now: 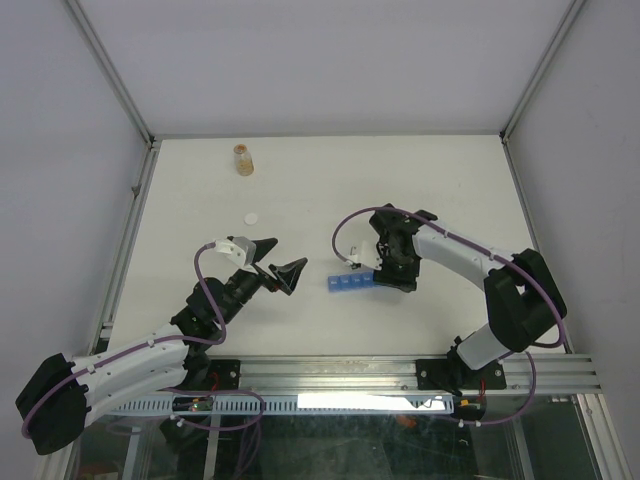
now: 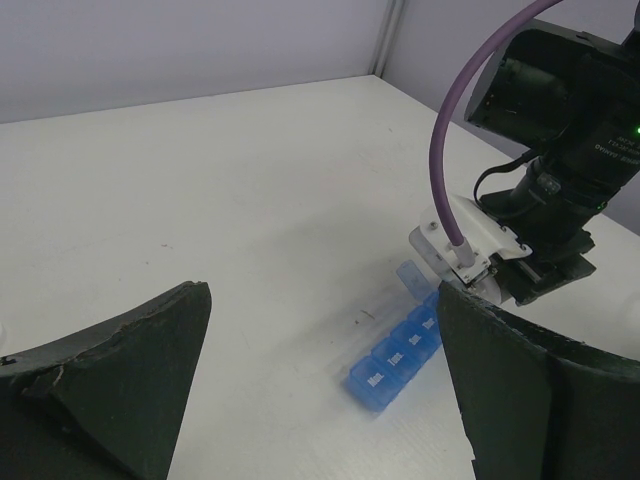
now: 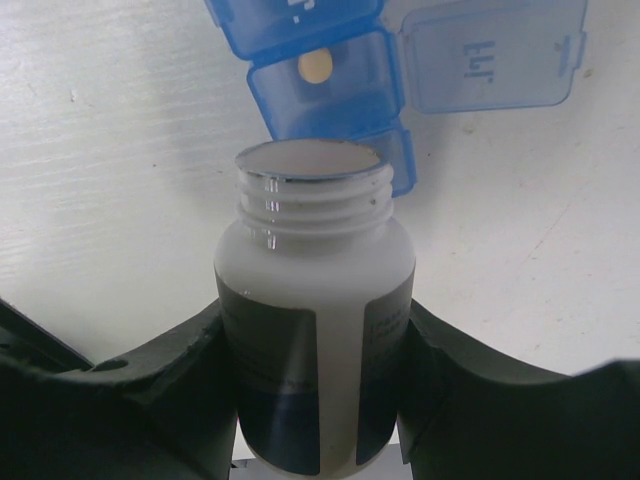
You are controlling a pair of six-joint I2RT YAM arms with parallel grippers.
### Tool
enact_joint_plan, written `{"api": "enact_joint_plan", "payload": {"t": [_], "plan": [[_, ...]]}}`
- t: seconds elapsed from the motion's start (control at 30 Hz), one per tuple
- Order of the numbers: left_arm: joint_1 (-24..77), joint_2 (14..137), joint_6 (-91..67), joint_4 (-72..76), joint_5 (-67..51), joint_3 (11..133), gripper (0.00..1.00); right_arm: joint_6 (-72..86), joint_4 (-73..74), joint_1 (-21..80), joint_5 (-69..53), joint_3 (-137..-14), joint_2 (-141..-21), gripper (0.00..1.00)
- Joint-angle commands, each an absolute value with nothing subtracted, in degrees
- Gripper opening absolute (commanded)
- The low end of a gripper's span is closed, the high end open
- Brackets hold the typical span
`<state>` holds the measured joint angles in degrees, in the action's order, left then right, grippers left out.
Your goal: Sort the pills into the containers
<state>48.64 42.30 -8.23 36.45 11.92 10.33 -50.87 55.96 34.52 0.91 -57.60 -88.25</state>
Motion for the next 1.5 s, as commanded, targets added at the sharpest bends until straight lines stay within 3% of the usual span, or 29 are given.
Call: {"api": "enact_joint_plan", "payload": {"t": [0.0, 0.73, 0.8, 0.9, 1.3, 1.4, 1.47], "plan": [[48.15, 42.06, -7.41, 38.96, 11.56, 10.27, 0.99, -51.21, 55.04, 34.10, 3.52, -58.89, -86.73, 0.00], [48.10, 41.85, -7.42, 38.93, 11.49, 10.15, 0.99, -49.57, 57.95, 34.42, -0.88, -60.84, -87.38, 0.00], [48.12, 41.83, -7.55, 39.08, 11.61, 10.11, 0.99, -51.14, 53.08, 33.74, 3.23, -57.90, -86.12, 0.00], [48.12, 41.87, -7.41, 38.90, 11.41, 10.15, 0.99, -49.08, 59.11, 34.33, -1.07, -61.59, -87.99, 0.00], [48.09, 41.81, -7.54, 39.15, 11.59, 10.01, 0.99, -50.94, 54.03, 34.42, 3.46, -58.39, -86.21, 0.00], [48.16, 41.92, -7.38, 38.99, 11.40, 10.19, 0.99, -49.30, 58.36, 35.00, -1.03, -60.95, -87.40, 0.00], [48.10, 42.03, -7.42, 39.06, 11.59, 10.15, 0.99, -50.66, 53.73, 34.82, 3.69, -57.60, -86.42, 0.00]]}}
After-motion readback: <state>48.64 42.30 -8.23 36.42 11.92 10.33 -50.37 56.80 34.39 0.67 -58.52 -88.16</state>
